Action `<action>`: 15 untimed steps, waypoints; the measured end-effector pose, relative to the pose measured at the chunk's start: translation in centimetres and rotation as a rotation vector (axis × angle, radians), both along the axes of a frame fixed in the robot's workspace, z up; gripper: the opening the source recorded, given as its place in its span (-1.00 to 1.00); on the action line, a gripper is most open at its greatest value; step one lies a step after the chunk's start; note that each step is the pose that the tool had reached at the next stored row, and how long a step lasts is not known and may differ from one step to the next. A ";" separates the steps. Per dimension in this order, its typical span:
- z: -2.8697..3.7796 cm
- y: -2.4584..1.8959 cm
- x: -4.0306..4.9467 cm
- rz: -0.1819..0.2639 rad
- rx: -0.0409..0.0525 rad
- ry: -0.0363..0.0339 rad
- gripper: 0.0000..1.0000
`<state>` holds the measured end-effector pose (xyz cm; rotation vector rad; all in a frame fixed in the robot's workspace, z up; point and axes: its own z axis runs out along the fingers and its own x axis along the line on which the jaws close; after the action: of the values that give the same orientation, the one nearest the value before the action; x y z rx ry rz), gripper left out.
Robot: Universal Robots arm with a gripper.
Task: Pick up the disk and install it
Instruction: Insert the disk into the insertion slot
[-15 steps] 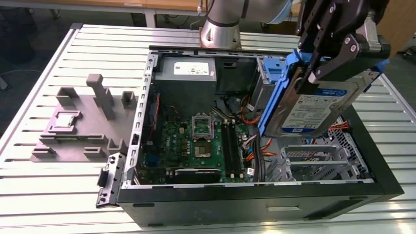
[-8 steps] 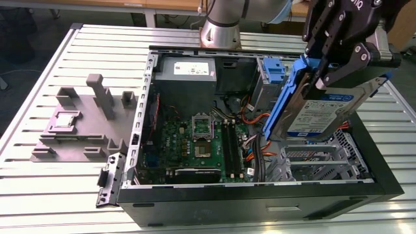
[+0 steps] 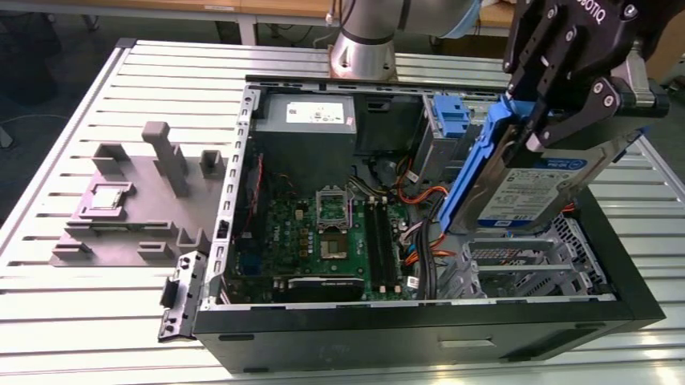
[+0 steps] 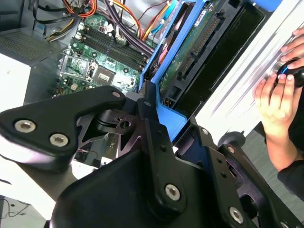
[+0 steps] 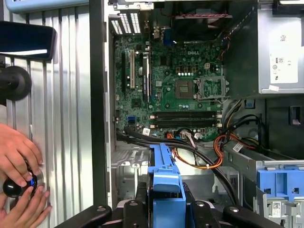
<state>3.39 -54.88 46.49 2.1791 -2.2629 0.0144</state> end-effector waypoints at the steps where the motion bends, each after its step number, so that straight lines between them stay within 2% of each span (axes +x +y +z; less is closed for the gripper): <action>1: -0.08 0.00 0.13 0.000 0.0001 0.0000 -0.26; 15: -0.94 -0.22 1.92 0.009 -0.0002 0.0000 -0.26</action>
<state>5.31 -55.10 45.55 2.1887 -2.2535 0.0146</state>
